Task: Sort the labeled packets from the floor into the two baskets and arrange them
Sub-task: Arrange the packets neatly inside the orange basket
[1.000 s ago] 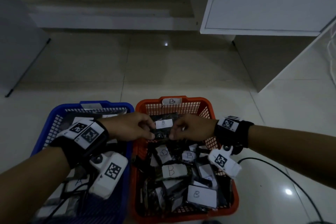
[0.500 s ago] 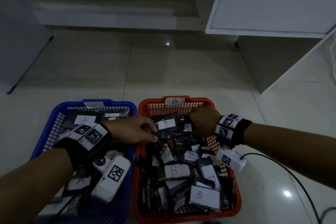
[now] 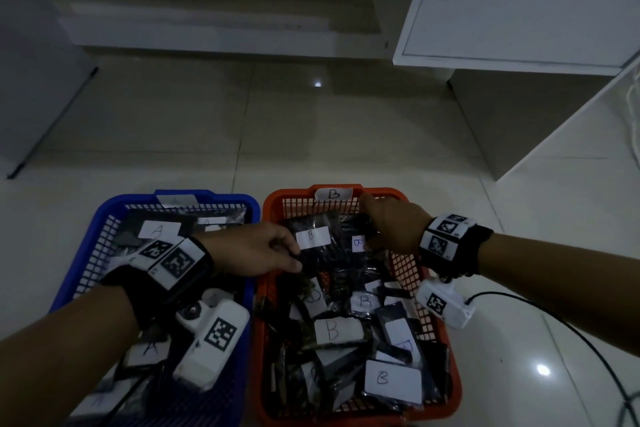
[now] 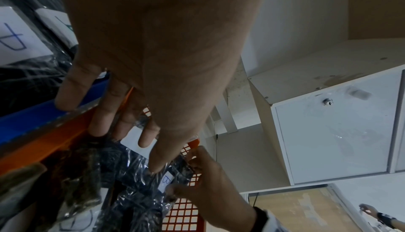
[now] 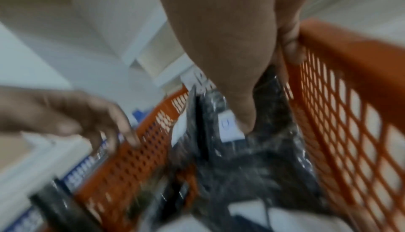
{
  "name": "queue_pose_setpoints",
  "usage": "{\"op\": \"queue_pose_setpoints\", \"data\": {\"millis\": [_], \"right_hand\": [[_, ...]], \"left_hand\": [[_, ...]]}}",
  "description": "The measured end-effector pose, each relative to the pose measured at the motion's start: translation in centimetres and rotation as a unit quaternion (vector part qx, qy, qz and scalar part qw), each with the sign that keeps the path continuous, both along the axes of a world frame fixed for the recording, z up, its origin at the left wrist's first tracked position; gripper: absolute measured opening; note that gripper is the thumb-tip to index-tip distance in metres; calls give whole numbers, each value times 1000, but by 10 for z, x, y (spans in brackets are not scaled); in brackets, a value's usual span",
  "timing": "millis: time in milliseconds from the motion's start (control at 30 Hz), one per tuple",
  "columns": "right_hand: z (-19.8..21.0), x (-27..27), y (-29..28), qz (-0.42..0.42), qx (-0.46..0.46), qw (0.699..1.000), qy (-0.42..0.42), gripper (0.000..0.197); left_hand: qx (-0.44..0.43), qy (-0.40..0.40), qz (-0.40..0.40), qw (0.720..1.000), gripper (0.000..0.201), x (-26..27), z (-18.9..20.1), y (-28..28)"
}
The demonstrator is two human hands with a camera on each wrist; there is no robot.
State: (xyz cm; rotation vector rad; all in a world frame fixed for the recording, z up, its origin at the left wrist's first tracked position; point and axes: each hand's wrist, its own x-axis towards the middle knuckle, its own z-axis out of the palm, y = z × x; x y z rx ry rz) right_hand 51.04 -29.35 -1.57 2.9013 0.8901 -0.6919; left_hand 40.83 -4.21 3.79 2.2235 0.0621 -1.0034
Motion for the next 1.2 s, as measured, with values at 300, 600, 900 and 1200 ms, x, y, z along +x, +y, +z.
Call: {"op": "queue_pose_setpoints", "data": {"millis": [300, 600, 900, 1200], "right_hand": [[13, 11, -7, 27, -1, 998, -48, 44], [41, 25, -15, -10, 69, 997, 41, 40], [10, 12, -17, 45, 2, 991, -124, 17], [14, 20, -16, 42, 37, 997, -60, 32]], "left_hand": [[2, 4, -2, 1000, 30, 1, 0, 0], [5, 6, -4, 1000, 31, -1, 1, 0], [12, 3, -14, 1000, 33, -1, 5, -5], [13, 0, -14, 1000, 34, -3, 7, -5]]}}
